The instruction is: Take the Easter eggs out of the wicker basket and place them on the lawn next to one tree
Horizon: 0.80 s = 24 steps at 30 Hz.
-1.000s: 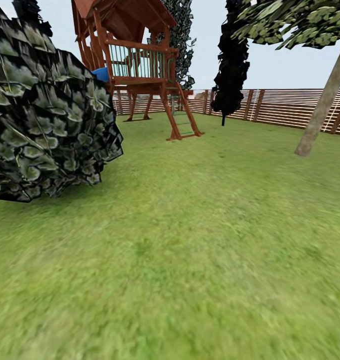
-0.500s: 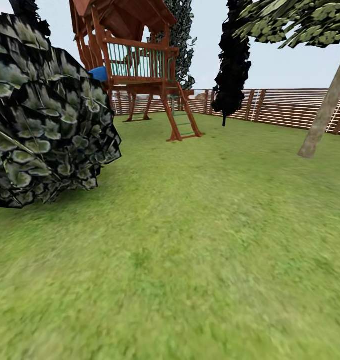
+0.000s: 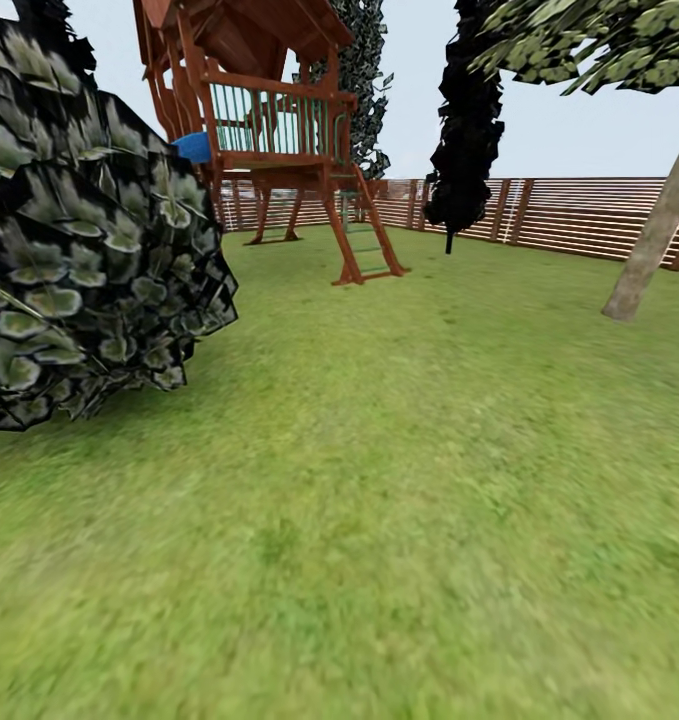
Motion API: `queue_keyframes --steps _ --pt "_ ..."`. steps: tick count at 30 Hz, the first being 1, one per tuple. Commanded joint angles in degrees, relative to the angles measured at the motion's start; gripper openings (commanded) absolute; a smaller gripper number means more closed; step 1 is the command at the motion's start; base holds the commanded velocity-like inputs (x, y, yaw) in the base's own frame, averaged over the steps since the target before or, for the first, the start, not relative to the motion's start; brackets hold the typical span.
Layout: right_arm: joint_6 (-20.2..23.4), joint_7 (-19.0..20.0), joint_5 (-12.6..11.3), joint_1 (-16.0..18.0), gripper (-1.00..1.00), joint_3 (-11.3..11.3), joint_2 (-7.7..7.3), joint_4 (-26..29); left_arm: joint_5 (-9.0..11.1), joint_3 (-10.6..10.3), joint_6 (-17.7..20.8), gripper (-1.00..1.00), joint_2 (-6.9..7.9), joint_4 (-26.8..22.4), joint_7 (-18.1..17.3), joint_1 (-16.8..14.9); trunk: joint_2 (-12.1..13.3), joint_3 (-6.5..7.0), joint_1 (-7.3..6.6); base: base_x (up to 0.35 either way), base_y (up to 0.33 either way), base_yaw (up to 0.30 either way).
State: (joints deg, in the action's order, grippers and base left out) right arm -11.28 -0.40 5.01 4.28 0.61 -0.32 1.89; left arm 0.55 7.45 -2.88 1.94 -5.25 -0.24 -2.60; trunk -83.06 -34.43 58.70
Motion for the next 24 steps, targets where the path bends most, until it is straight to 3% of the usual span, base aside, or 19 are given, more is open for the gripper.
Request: queue_keyframes --steps 1,24 --pt "-0.15 -0.04 0.52 0.03 1.00 0.00 0.00 -0.04 0.06 0.28 -0.19 1.00 -0.01 0.06 -0.03 -0.04 -0.02 -0.05 0.03 0.324 0.000 0.000" --pt "-0.15 -0.04 0.52 0.04 1.00 0.00 0.05 -0.04 0.01 0.28 -0.19 1.00 -0.01 0.06 -0.03 -0.04 -0.02 -0.05 0.03 0.324 0.000 0.000"
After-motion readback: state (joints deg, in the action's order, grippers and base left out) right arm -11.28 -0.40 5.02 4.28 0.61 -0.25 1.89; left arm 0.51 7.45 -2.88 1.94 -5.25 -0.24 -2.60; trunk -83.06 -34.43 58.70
